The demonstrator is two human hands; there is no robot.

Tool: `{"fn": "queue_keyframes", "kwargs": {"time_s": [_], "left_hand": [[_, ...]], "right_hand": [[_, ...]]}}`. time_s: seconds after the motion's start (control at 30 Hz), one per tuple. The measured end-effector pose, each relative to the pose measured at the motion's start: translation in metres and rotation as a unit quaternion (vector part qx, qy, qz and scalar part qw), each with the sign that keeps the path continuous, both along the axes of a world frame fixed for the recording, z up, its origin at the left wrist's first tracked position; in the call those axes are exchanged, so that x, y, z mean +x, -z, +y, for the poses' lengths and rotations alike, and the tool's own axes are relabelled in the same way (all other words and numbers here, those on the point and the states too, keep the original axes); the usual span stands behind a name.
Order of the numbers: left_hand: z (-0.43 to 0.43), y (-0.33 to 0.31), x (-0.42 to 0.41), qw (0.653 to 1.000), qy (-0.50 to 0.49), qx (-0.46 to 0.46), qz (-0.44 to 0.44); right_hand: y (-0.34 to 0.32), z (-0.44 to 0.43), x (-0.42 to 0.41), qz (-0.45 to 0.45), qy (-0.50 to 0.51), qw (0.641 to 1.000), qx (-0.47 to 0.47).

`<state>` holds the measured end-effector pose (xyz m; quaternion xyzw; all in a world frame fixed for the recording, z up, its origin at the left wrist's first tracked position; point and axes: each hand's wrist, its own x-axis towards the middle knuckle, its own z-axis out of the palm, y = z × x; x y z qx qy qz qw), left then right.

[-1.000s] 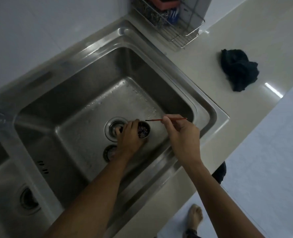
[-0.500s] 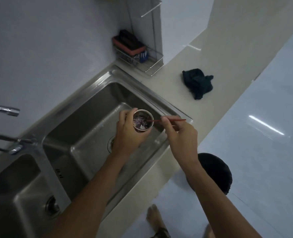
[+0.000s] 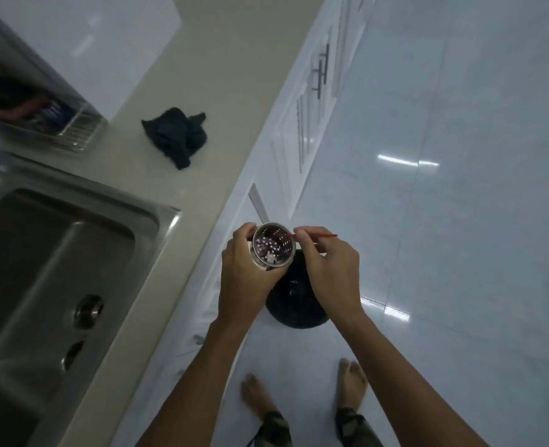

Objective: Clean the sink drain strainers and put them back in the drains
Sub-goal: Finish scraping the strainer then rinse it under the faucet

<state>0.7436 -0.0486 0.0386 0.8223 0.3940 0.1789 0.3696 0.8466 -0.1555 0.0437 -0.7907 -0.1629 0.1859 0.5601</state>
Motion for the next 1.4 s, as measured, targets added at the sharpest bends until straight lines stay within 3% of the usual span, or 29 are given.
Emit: {"fn": "queue_keyframes", "kwargs": {"time_s": [0.23, 0.4, 0.57, 0.77, 0.97, 1.1, 1.2, 1.27, 1.4], "left_hand": [[-0.015, 0.170, 0.022, 0.991, 0.109, 0.011, 0.077], [-0.003, 0.304, 0.008, 0.965, 0.209, 0.044, 0.154], [0.004, 0.383, -0.005, 0.943, 0.258, 0.013, 0.210], [0.019, 0.414, -0.010, 0.930, 0.287, 0.005, 0.231], [0.023, 0.410, 0.004, 0.921, 0.305, -0.013, 0.240], [0.030, 0.406, 0.008, 0.916, 0.313, -0.014, 0.251], [0.038, 0.406, 0.013, 0.907, 0.330, -0.020, 0.259], [0.041, 0.408, 0.014, 0.892, 0.358, -0.029, 0.274], [0.045, 0.411, 0.016, 0.891, 0.332, -0.085, 0.299]], "right_hand": [[0.174, -0.033, -0.009, 0.046, -0.015, 0.998, -0.050], [0.312, -0.052, -0.017, 0.051, -0.006, 0.991, -0.120], [0.394, -0.037, -0.035, 0.083, 0.036, 0.993, -0.079], [0.434, -0.040, -0.047, 0.157, 0.043, 0.978, -0.128], [0.428, -0.030, -0.053, 0.174, 0.060, 0.980, -0.074], [0.430, -0.032, -0.048, 0.162, 0.107, 0.977, -0.092], [0.430, -0.027, -0.048, 0.152, 0.064, 0.984, -0.061], [0.434, -0.025, -0.049, 0.136, 0.042, 0.985, -0.098], [0.443, -0.025, -0.041, 0.122, 0.076, 0.985, -0.098]]}}
